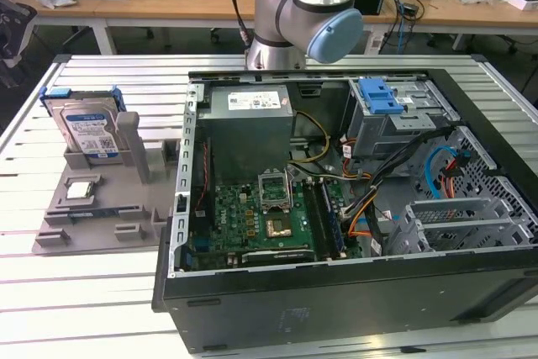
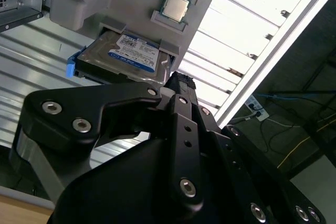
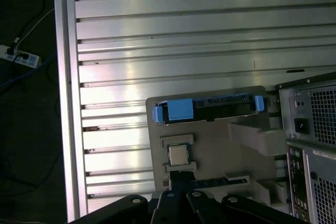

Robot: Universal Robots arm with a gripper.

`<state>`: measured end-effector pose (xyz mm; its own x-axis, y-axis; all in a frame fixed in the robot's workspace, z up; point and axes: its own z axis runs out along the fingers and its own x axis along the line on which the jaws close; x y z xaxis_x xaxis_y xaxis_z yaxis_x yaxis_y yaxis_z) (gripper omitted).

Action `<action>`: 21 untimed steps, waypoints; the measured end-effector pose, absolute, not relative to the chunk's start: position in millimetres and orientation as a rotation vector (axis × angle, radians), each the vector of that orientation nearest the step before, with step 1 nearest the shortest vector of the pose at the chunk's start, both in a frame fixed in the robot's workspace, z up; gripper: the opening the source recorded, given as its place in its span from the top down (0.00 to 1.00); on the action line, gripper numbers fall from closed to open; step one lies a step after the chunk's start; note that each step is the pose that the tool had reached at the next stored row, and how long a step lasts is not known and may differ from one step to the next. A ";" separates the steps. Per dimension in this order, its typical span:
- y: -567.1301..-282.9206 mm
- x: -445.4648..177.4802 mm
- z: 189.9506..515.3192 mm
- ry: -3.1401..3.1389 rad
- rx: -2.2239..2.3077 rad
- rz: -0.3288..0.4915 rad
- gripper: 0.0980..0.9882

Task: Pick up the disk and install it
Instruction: 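Reach for the disk, then pick up the disk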

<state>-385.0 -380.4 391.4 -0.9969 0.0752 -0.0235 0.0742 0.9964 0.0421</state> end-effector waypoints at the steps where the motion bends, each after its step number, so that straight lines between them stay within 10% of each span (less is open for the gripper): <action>1: -380.4 -385.0 391.4 3.114 0.116 0.064 0.99; 21: -380.4 -385.1 391.4 3.112 -0.228 0.064 0.99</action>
<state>-385.1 -380.4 391.4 -0.9891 -0.1450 -0.0234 -0.1459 0.9885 0.0395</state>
